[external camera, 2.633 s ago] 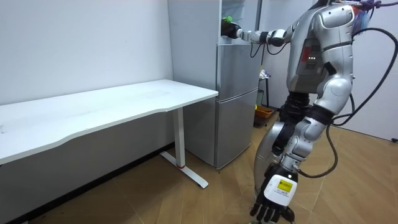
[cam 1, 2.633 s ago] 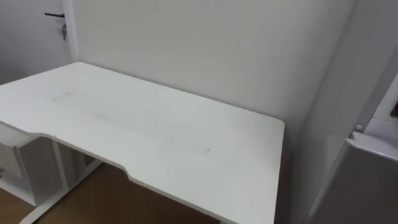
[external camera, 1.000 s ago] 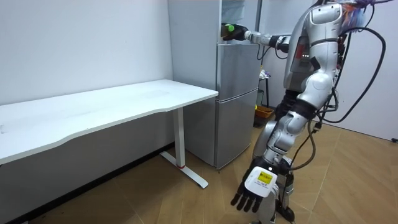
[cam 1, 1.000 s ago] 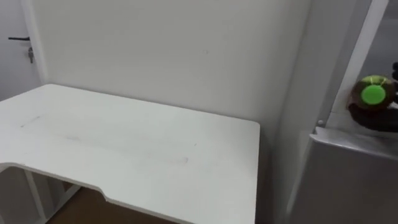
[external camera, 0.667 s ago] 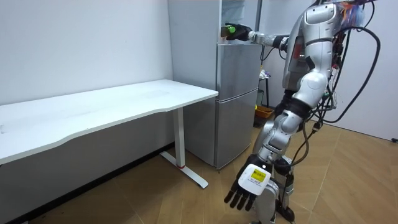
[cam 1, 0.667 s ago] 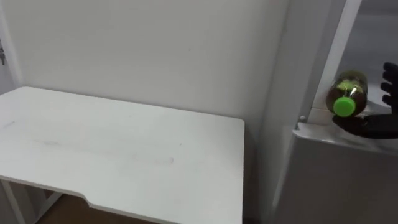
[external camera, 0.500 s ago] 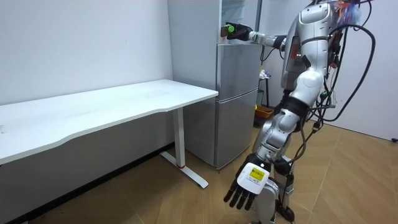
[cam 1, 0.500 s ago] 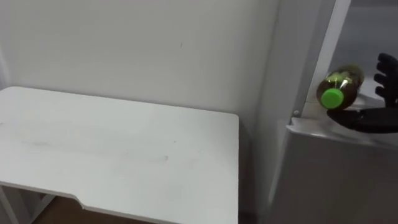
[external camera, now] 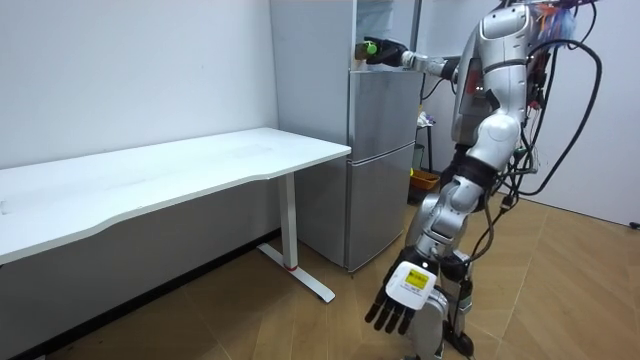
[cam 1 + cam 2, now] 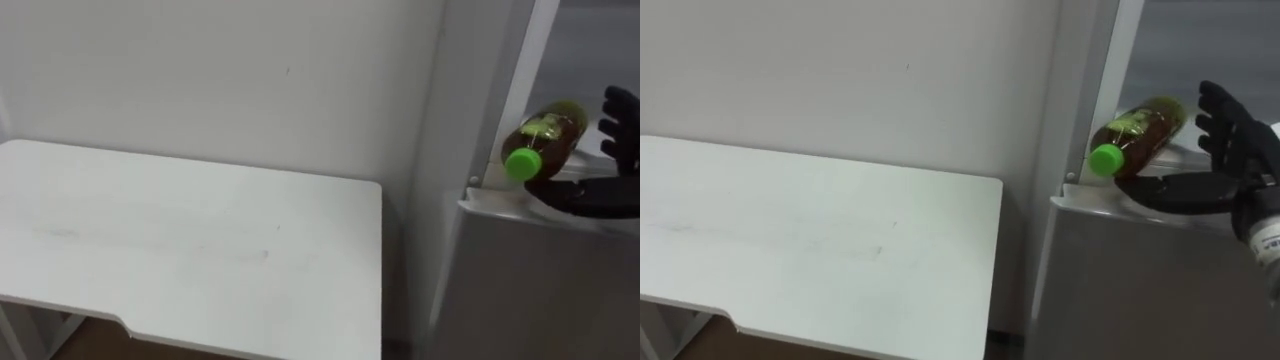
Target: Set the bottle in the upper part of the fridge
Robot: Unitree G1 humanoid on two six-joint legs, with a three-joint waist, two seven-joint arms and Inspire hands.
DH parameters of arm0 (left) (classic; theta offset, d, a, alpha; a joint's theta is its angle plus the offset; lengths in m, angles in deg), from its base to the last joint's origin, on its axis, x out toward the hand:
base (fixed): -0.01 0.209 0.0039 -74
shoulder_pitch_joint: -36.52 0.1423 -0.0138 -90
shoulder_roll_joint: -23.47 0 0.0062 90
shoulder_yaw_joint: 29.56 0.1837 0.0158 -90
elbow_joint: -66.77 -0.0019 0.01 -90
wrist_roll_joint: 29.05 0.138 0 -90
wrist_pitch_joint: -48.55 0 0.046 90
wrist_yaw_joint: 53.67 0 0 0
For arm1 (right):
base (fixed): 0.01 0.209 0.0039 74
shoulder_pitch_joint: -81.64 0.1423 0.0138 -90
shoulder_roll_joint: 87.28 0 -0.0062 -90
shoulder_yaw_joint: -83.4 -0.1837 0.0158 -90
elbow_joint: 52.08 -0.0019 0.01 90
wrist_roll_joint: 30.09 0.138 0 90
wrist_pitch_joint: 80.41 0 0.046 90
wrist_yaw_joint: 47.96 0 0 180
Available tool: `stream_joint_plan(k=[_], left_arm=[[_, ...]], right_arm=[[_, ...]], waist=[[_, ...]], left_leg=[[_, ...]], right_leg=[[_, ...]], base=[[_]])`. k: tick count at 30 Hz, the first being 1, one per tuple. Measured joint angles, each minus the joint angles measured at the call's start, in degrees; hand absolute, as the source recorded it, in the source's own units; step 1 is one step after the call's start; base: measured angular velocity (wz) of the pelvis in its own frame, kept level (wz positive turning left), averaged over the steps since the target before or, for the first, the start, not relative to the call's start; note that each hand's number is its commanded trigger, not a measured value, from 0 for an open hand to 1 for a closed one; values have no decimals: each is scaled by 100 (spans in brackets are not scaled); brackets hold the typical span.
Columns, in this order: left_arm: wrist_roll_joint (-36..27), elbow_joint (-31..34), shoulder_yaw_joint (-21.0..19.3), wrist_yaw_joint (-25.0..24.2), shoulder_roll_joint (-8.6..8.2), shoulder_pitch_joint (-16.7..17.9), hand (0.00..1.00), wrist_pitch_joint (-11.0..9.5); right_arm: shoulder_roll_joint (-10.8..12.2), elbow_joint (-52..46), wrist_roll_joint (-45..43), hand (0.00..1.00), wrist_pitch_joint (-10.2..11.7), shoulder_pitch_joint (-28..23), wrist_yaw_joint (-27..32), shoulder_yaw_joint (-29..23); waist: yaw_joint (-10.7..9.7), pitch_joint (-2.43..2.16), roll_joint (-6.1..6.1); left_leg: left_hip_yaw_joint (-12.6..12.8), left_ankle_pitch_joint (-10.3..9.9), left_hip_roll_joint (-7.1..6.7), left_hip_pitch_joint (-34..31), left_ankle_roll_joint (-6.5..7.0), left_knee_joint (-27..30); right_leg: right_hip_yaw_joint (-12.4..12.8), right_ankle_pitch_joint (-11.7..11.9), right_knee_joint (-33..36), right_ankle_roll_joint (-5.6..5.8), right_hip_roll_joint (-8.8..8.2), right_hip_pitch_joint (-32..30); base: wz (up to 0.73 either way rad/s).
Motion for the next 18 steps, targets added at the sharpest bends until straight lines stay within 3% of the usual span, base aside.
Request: stream_joint_plan(k=[8,14,18], left_arm=[[-2,-106,0,46,-2,14,0,0],[-22,-106,6,99,-2,-1,0,-3],[-22,-114,6,131,-1,-5,0,-14]], right_arm=[[30,-1,-4,100,3,-58,28,-97],[229,20,18,100,14,-59,274,-127],[242,165,34,100,14,-96,264,-114]], waist=[[11,8,-5],[53,43,-29],[50,82,-76]], left_leg=[[1,0,0,65,0,-14],[43,0,4,95,0,-14],[43,0,5,86,0,-18]], right_leg=[[4,0,2,1,1,58],[51,0,12,1,2,55],[52,0,17,1,2,47]], base=[[0],[-3],[0]])
